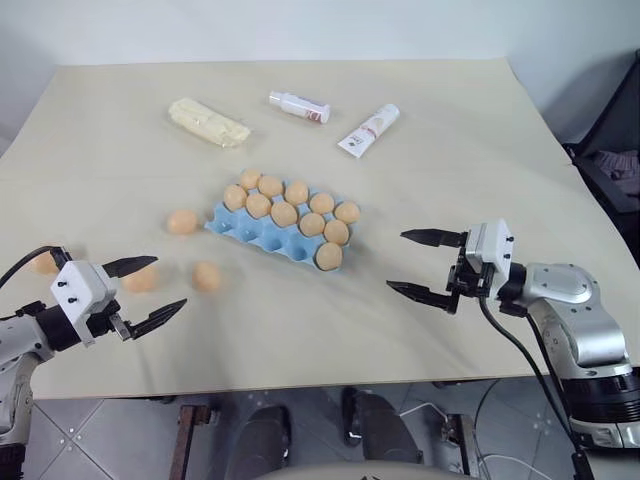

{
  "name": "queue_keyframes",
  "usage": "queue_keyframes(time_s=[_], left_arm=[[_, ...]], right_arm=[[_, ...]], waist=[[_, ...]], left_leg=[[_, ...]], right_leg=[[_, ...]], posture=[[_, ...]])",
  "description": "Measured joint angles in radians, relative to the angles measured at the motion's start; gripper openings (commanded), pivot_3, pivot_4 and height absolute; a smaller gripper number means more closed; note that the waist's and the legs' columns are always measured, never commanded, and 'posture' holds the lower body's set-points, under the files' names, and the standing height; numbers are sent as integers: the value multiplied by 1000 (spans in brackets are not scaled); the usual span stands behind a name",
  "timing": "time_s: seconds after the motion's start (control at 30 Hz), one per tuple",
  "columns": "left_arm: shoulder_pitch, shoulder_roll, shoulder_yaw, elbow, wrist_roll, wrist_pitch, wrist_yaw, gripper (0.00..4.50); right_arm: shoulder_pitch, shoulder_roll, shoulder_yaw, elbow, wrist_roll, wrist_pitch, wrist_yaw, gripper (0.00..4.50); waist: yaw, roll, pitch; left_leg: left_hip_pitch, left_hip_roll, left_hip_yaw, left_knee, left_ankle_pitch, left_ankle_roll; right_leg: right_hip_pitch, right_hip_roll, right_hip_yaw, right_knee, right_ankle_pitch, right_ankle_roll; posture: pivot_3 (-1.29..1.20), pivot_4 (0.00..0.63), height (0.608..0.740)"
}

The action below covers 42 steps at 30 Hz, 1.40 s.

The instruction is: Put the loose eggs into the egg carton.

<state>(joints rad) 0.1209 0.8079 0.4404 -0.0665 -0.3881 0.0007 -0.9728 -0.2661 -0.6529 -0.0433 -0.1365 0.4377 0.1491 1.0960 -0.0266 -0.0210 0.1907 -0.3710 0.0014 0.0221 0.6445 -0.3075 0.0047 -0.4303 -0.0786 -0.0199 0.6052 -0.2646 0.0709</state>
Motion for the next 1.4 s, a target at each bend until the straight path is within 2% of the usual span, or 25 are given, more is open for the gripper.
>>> queue_keyframes(time_s=[0.37,0.6,0.77,0.87,1.03,1.13,1.27,1.3,1.4], left_arm=[[55,-1,70,33,-26,59,11,4485],[34,10,56,71,-30,103,-20,4485],[-103,-18,-63,77,-15,113,-6,4485],[-238,-71,-162,135,26,97,8,4485],[-316,-90,-261,224,68,80,-10,4485],[-339,-89,-281,278,94,59,-16,3891],[-346,-89,-294,323,118,28,-27,2619],[-348,-89,-296,323,120,23,-29,2494],[-350,-90,-304,323,124,10,-32,2485]], right_arm=[[-43,80,51,-90,8,4,-10,4500],[-45,104,87,-134,16,5,-20,4500],[-30,118,103,-133,3,-4,-38,4500],[-8,131,108,-130,1,-13,-57,4500],[22,148,115,-102,-32,-45,-75,4500],[22,163,118,-96,-42,-57,-91,4500],[24,173,118,-96,-51,-63,-116,4500],[25,173,118,-96,-53,-63,-120,4500],[31,173,117,-96,-55,-63,-133,4500]], waist=[[-1,0,0],[4,0,0],[6,0,0],[8,0,0],[-5,-1,-1],[-2,-1,-1],[1,-1,-1],[1,-1,-1],[1,-1,-1]], left_leg=[[0,0,0,1,0,0],[0,0,-1,2,0,0],[0,-1,-1,2,0,0],[0,-1,-1,3,1,0],[1,-1,2,3,0,0],[1,-1,1,3,1,-1],[1,-1,1,5,1,0],[1,-1,1,5,1,0],[1,-1,1,4,1,0]], right_leg=[[0,0,0,2,0,0],[0,-1,-1,1,0,0],[0,0,-1,2,0,0],[0,0,-1,4,1,1],[0,1,1,5,1,2],[-1,1,0,7,1,2],[0,0,0,7,1,2],[0,0,0,7,1,2],[0,0,0,7,1,2]], posture=[[0,150,740],[0,150,740],[0,150,740],[0,150,740],[0,150,740],[0,150,740],[0,150,740],[0,150,740],[0,150,740]])
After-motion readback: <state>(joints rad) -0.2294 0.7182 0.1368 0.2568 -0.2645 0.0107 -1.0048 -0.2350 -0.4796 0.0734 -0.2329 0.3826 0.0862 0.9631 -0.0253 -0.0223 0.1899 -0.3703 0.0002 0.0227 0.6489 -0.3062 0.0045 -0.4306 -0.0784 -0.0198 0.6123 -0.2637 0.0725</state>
